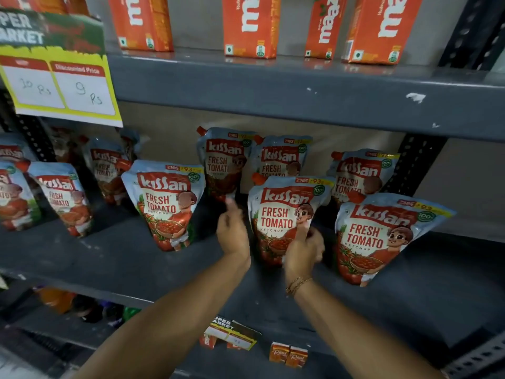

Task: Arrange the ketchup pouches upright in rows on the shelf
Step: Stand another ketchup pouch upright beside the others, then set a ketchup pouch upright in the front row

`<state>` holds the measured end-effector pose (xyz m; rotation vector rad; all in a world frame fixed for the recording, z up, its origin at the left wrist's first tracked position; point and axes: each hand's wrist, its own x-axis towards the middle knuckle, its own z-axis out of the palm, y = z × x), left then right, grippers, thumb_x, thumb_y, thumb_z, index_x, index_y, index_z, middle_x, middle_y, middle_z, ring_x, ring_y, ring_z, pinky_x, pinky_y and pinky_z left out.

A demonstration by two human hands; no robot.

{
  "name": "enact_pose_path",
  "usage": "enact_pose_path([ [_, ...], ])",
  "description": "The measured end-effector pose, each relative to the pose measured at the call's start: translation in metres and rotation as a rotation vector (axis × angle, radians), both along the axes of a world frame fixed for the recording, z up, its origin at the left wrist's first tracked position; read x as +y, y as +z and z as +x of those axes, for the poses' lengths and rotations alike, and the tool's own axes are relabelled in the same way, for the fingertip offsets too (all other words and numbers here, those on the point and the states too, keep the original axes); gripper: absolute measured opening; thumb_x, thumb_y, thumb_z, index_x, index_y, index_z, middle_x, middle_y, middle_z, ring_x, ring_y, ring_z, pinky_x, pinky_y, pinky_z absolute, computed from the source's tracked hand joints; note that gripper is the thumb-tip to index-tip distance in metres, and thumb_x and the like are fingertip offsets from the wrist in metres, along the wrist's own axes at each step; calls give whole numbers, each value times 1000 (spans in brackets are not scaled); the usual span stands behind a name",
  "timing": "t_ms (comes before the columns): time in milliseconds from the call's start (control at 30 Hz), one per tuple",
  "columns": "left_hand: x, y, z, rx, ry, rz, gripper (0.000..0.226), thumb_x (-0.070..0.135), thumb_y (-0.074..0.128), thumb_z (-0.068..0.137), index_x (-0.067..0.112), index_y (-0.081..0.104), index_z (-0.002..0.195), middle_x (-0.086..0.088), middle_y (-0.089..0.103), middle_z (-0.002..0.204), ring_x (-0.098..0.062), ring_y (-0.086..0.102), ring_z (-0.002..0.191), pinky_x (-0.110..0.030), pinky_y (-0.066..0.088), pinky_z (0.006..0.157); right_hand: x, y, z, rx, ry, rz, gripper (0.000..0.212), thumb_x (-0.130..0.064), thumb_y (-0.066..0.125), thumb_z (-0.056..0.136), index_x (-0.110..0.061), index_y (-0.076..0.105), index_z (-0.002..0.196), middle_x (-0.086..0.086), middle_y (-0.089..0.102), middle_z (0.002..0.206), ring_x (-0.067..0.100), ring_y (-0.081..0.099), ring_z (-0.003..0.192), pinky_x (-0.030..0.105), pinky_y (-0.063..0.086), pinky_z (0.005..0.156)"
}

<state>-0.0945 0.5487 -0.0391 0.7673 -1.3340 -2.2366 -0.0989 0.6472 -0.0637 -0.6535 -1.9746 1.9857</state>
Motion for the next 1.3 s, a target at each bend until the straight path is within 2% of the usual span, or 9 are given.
enact_pose_path([
  [67,-16,-9,6,-187,282,-21,43,44,42,95,7,61,82,-16,64,94,-34,60,101,-37,44,84,-22,-9,22,-124,-133,49,46,-44,43,91,-3,60,104,17,58,113,34,53,110,54,45,94],
  [167,-55,-16,11,-393,502,32,55,42,50,92,-2,51,126,-24,47,137,-39,40,130,-40,30,108,-60,-14,39,89,147,-75,34,-30,44,94,-10,48,68,6,53,72,19,49,70,43,45,76],
  [300,-126,-17,4,-235,507,-167,77,50,56,86,9,28,145,-13,30,152,-35,28,140,-44,26,113,-111,3,21,168,546,20,17,-29,44,95,-26,54,83,-10,58,82,7,53,79,24,40,77],
  [400,-179,-16,-3,-66,286,-299,52,60,54,81,22,58,117,-4,64,118,-28,60,114,-35,52,85,-154,20,-6,167,653,-66,24,-25,45,95,-21,54,118,-8,58,114,9,53,106,26,40,94],
  [500,-203,-17,-7,20,132,-392,41,66,56,74,25,58,72,5,67,79,-23,68,85,-29,53,66,-178,35,-19,200,581,-290,20,-16,45,96,-21,64,96,1,65,107,14,62,99,30,48,91],
  [633,-201,-11,-17,125,5,-308,57,74,61,63,18,63,74,2,73,78,-15,71,76,-32,58,65,-176,37,-23,218,444,-556,24,-9,47,94,-18,64,80,0,69,83,11,67,73,28,53,69],
  [733,-187,-6,-25,146,-69,-264,43,66,61,68,23,66,74,4,74,78,-13,72,75,-30,56,66,-165,40,-22,238,343,-700,23,-7,46,94,-15,58,76,2,66,79,15,64,72,30,51,65],
  [1167,-147,-6,-17,139,-129,-232,40,65,60,68,26,67,72,2,74,82,-19,72,82,-35,57,77,-136,34,-28,312,293,-499,22,-23,41,97,-25,62,94,-5,71,85,6,70,74,21,54,59],
  [1300,-150,-9,-11,139,-125,-207,39,58,57,80,20,59,74,2,71,83,-17,68,82,-35,55,75,-140,26,-19,225,169,-237,26,-34,41,95,-21,64,96,0,71,93,10,68,81,20,54,63],
])
